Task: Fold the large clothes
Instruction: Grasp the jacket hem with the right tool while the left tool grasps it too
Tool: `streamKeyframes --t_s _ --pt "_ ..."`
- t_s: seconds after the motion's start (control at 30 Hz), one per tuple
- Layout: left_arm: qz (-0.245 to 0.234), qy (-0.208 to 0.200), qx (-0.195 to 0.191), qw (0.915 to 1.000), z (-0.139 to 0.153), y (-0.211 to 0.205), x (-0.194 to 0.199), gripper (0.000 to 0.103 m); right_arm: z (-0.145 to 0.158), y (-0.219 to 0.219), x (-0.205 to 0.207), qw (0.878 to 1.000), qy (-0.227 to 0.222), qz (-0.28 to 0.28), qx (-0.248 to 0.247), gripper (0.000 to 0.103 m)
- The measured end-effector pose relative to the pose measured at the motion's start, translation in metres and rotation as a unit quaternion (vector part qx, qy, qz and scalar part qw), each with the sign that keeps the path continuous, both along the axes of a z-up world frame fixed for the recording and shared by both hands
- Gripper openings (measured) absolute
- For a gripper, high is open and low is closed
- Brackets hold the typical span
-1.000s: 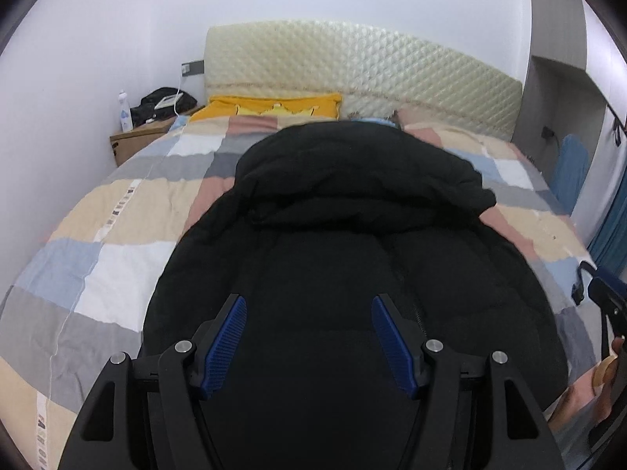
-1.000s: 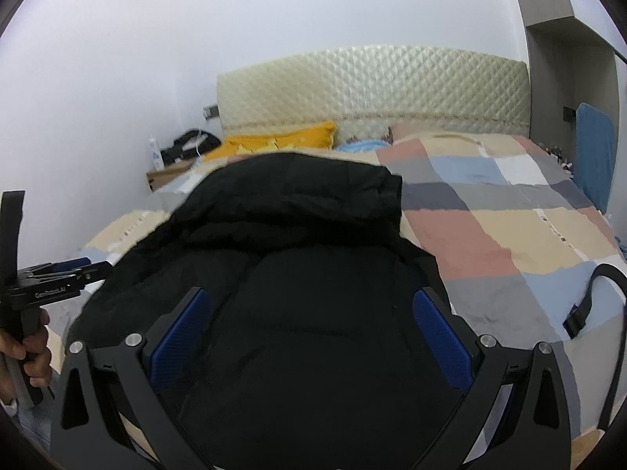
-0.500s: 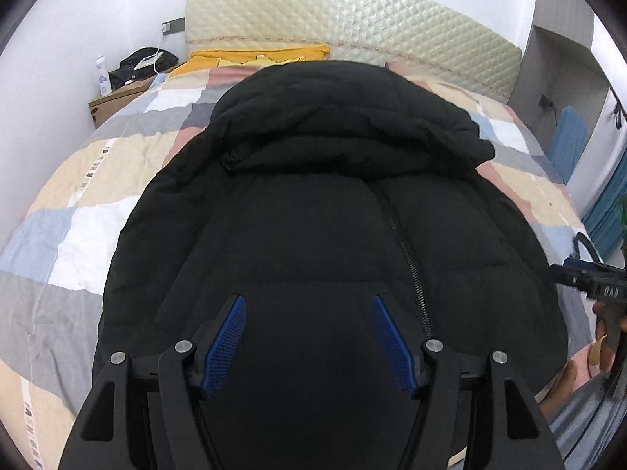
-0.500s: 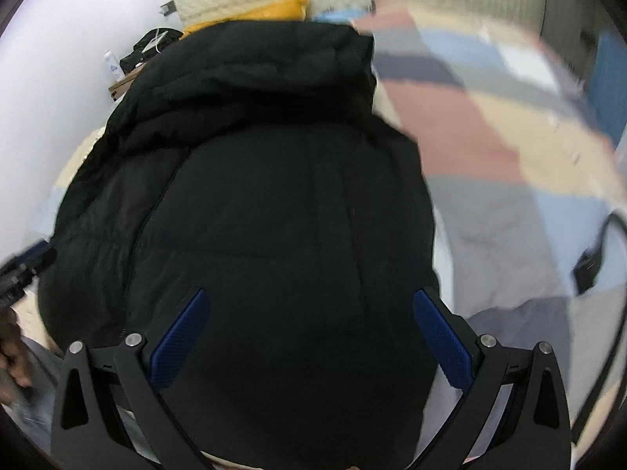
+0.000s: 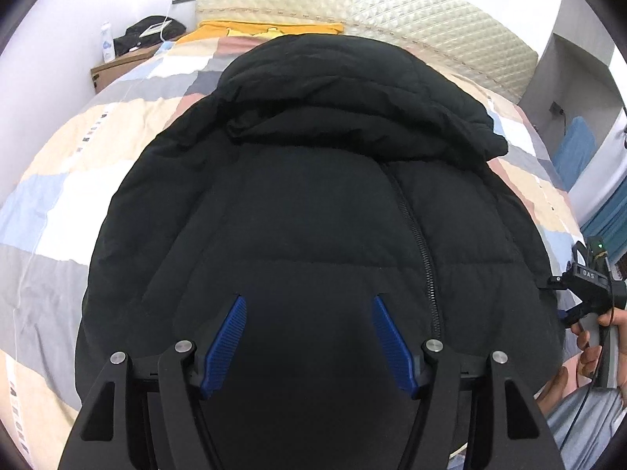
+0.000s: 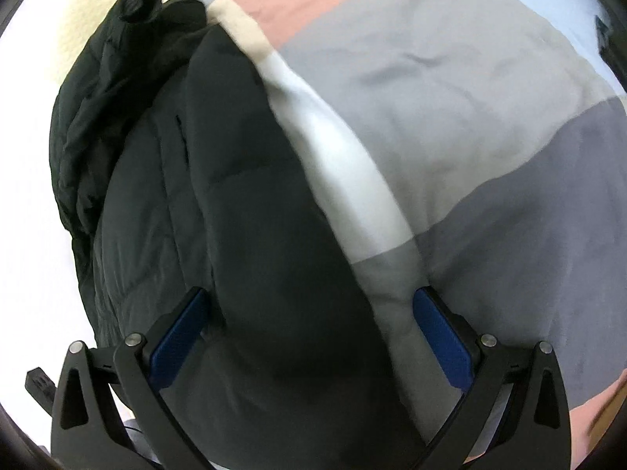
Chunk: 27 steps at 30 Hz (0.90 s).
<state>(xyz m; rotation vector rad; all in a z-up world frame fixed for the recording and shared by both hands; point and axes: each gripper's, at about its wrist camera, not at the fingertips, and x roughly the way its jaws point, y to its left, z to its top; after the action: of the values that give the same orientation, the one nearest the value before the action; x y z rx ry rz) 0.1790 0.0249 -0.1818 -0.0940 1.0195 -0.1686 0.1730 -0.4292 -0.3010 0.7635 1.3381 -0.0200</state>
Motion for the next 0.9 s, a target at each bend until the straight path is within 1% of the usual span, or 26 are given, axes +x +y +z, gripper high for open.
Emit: streamKeyframes --t_s 0.1,0.17,0.23,0.27,0.3,0.33,0.37,0.4,0.43,0.47,0.5,0.57,0.63,0.7,0.77,0.83,0.9 --pt "0.007 0.003 -0.001 1.0 -0.002 0.004 -0.001 0.066 0.002 0.009 -0.001 1.0 -0.01 0.017 0.022 0.103" --pt "0.009 0.005 0.0 0.9999 -0.003 0.004 -0.001 0.066 0.004 0.012 -0.004 0.999 -0.019 0.019 0.043 0.103" --pt "0.01 0.007 0.001 0.9999 -0.004 0.005 -0.001 0.066 0.01 0.019 -0.008 0.997 -0.036 0.02 0.071 0.099" --pt "0.009 0.007 0.0 0.9999 -0.004 0.005 -0.001 0.066 0.015 0.021 -0.008 0.996 -0.042 0.023 0.076 0.093" --pt "0.011 0.008 0.0 0.9999 -0.005 0.005 -0.001 0.066 0.019 0.025 -0.01 0.995 -0.051 0.03 0.077 0.084" --pt "0.012 0.008 0.0 0.9999 -0.005 0.007 -0.001 0.066 0.021 0.026 -0.011 0.995 -0.059 0.035 0.078 0.078" --pt "0.014 0.009 -0.001 0.9999 -0.005 0.007 -0.001 0.066 0.026 0.026 -0.011 0.993 -0.072 0.038 0.085 0.064" --pt "0.014 0.009 -0.002 0.9999 -0.005 0.008 -0.001 0.066 0.03 0.031 -0.01 0.991 -0.088 0.039 0.095 0.053" --pt "0.015 0.01 -0.003 0.9998 -0.005 0.008 -0.001 0.066 0.036 0.032 -0.012 0.988 -0.105 0.044 0.106 0.049" --pt "0.015 0.01 -0.003 0.9998 -0.005 0.008 -0.001 0.066 0.042 0.028 -0.011 0.985 -0.122 0.049 0.114 0.039" --pt "0.016 0.01 -0.004 0.9998 -0.005 0.008 -0.001 0.066 0.051 0.025 -0.013 0.981 -0.143 0.049 0.12 0.026" --pt "0.016 0.011 -0.008 0.9998 -0.005 0.008 -0.001 0.066 0.068 0.015 -0.021 0.97 -0.192 0.037 0.141 0.016" --pt "0.017 0.012 -0.009 0.9997 -0.007 0.009 0.0 0.066 0.078 0.009 -0.025 0.964 -0.218 0.03 0.152 0.012" --pt "0.019 0.017 -0.013 0.9996 -0.009 0.01 0.001 0.066 0.085 0.012 -0.028 0.961 -0.232 0.029 0.149 0.011" --pt "0.018 0.024 -0.022 0.9993 -0.011 0.012 0.003 0.066 0.084 0.013 -0.03 0.964 -0.223 0.032 0.142 0.011" --pt "0.02 0.025 -0.034 0.9989 -0.01 0.018 0.004 0.066 0.078 0.017 -0.029 0.97 -0.201 0.035 0.13 0.011" --pt "0.017 0.012 -0.039 0.999 -0.003 0.021 0.006 0.066 0.072 0.019 -0.026 0.974 -0.186 0.043 0.124 0.011"
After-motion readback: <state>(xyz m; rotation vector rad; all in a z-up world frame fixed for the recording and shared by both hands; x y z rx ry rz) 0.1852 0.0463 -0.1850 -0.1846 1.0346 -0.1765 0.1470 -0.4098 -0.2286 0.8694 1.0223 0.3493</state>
